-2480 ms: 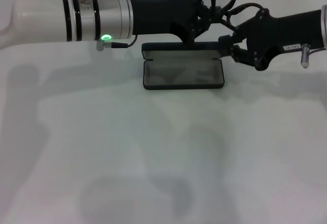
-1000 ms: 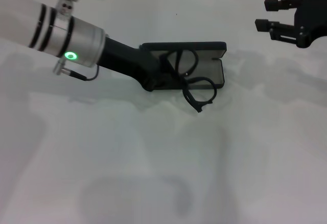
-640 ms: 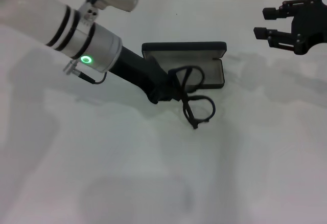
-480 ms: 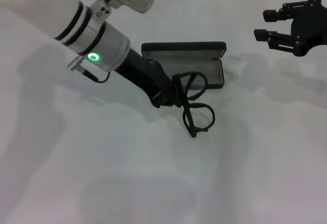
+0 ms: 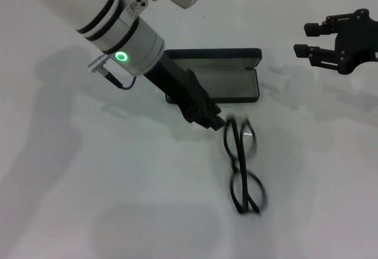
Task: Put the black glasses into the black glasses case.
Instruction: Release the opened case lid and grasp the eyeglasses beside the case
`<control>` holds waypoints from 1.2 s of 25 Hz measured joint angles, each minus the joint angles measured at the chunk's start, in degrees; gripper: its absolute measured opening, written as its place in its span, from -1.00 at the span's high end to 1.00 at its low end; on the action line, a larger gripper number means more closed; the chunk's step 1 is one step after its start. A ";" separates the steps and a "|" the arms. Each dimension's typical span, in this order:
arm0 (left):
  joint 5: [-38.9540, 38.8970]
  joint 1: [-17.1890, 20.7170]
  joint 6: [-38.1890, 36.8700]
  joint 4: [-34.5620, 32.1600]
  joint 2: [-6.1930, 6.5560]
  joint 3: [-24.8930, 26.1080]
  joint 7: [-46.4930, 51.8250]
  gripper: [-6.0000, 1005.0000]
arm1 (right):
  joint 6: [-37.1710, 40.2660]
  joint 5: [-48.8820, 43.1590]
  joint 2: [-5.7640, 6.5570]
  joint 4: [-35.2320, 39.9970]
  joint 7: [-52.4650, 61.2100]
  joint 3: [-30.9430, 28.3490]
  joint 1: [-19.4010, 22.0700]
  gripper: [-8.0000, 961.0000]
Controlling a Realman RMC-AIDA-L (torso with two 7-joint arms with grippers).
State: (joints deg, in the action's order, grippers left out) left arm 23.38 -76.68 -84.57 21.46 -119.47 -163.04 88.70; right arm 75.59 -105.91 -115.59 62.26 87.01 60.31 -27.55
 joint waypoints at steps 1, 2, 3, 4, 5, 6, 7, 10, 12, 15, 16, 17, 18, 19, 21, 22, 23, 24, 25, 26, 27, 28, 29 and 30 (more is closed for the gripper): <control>0.00 0.00 0.00 0.00 0.00 0.00 0.00 0.62 | -0.03 0.00 -0.03 -0.02 0.00 0.18 -0.01 0.07; -0.18 -0.01 0.32 0.23 0.03 0.00 0.13 0.56 | -0.03 0.00 -0.06 -0.04 0.00 0.44 -0.01 0.07; -0.26 -0.02 1.03 0.34 0.11 0.00 0.32 0.50 | -0.03 0.00 -0.06 -0.04 0.00 0.60 -0.02 0.07; -0.26 -0.02 1.03 0.34 0.11 0.00 0.32 0.41 | -0.03 0.00 -0.06 -0.04 0.00 0.73 -0.02 0.07; -0.39 -0.03 2.58 0.37 0.12 0.00 0.71 0.33 | -0.03 0.01 -0.07 -0.04 0.00 0.95 -0.03 0.07; -0.54 -0.03 2.82 0.39 0.10 0.00 0.74 0.25 | -0.04 0.00 -0.07 -0.05 0.00 1.28 -0.04 0.07; -1.11 0.01 3.32 0.43 0.06 0.00 0.76 0.17 | -0.05 -0.01 -0.07 -0.04 0.00 1.67 -0.05 0.07; -4.77 0.80 3.86 1.61 0.14 -0.01 0.20 0.07 | -0.01 -0.25 0.19 0.37 -0.39 3.69 -0.26 0.07; -10.14 2.19 3.62 3.60 0.34 0.00 -1.45 0.05 | 0.97 -0.94 0.38 0.84 -1.46 5.18 -0.84 0.07; -22.82 6.43 2.77 5.98 0.95 0.00 -6.03 0.02 | 3.64 -3.37 0.43 2.21 -3.06 6.76 -2.46 0.07; -27.25 8.11 2.51 6.16 1.25 0.00 -7.66 0.01 | 4.60 -4.31 0.44 2.58 -3.31 7.12 -3.13 0.07; -33.51 10.70 2.26 6.00 1.58 0.00 -10.13 0.00 | 5.69 -5.61 0.44 2.84 -3.50 7.45 -4.06 0.07; -39.32 13.13 2.14 5.62 1.80 0.00 -12.53 0.00 | 6.76 -6.79 0.44 3.07 -3.64 7.77 -5.01 0.07; -43.98 15.53 2.10 5.20 1.90 -0.01 -14.69 -0.01 | 7.51 -7.80 0.43 3.11 -3.75 7.91 -5.84 0.07; -53.29 19.81 2.02 4.08 1.86 0.00 -19.39 -0.01 | 9.65 -10.03 0.40 3.19 -4.43 8.36 -8.10 0.07; -58.15 22.09 1.94 3.01 1.72 0.00 -22.18 -0.02 | 10.53 -10.65 0.39 3.20 -5.65 8.90 -8.99 0.07; -63.11 24.66 1.86 1.60 1.57 0.00 -25.26 -0.02 | 11.38 -11.10 0.40 3.27 -7.52 9.68 -9.81 0.06; -66.42 26.55 1.80 0.29 1.47 0.00 -27.45 -0.02 | 11.88 -11.36 0.37 3.32 -9.47 10.52 -10.19 0.06; -70.12 28.86 1.79 -1.47 1.36 -0.01 -30.71 -0.03 | 12.15 -11.70 0.39 3.58 -11.55 11.79 -10.67 0.06; -72.67 30.63 1.78 -2.92 1.29 0.00 -33.37 -0.03 | 12.39 -12.02 0.41 3.79 -13.21 12.79 -11.07 0.06; -73.75 31.50 1.77 -3.64 1.23 0.00 -34.84 -0.03 | 12.69 -12.85 0.48 4.07 -14.15 14.03 -11.88 0.06; -75.09 33.04 1.77 -4.65 1.04 0.01 -36.87 -0.05 | 13.44 -13.96 0.55 4.31 -14.61 15.12 -13.01 0.06; -75.64 33.80 1.74 -5.04 0.88 0.02 -37.76 -0.06 | 14.10 -14.86 0.55 4.47 -14.73 15.65 -13.88 0.06; -76.02 34.34 1.70 -5.16 0.71 0.06 -38.20 -0.07 | 15.64 -16.57 0.47 4.49 -14.92 16.41 -15.51 0.06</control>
State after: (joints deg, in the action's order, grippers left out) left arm -52.65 -42.35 -82.87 16.30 -118.76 -162.98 50.50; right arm 91.22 -122.47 -115.13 66.74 72.09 76.72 -43.06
